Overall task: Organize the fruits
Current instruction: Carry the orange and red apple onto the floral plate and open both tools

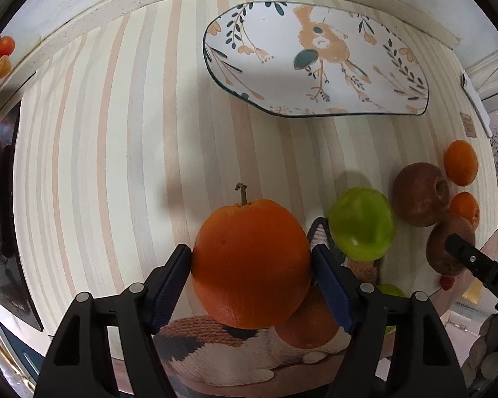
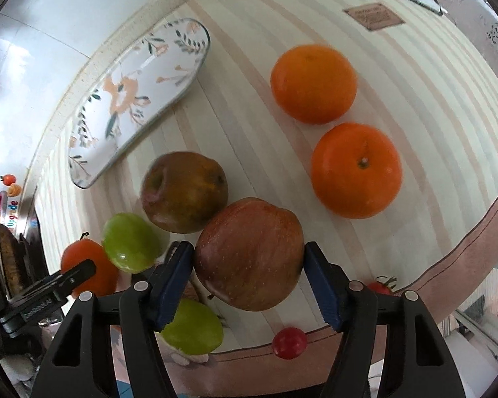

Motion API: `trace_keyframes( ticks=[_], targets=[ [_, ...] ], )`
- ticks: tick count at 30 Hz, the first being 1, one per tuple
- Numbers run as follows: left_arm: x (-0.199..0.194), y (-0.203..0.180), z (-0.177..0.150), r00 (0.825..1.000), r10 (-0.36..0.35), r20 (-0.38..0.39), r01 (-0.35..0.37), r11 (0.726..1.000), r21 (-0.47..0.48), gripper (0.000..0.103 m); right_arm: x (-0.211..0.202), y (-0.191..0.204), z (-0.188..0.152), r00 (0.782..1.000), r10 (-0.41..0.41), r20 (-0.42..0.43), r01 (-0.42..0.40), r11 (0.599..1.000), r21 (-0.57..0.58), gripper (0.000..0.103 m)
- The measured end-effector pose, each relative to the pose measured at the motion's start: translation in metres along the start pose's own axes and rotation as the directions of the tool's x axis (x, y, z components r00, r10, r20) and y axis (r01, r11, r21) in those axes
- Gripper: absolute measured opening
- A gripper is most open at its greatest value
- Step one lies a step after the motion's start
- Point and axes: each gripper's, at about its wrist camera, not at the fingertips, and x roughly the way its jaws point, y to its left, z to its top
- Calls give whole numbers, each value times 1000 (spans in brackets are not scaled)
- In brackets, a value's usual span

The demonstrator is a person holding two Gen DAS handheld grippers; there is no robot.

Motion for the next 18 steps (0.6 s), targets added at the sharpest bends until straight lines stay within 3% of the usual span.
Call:
trace_keyframes(
  ticks=[9, 14, 18],
  targets=[
    [-42, -3, -2, 997, -55, 59, 56, 998, -13, 71, -56, 16, 17, 995, 79, 54, -75, 994, -74, 70],
    [-72, -14, 28, 989, -108, 104, 110, 994, -14, 71, -66, 46, 48, 989, 128, 70, -118, 985, -126, 70],
    [-81, -26, 67, 982, -124, 140, 127, 992, -10, 71, -48, 76, 86, 987, 146, 66, -134, 977, -164, 70]
  ],
)
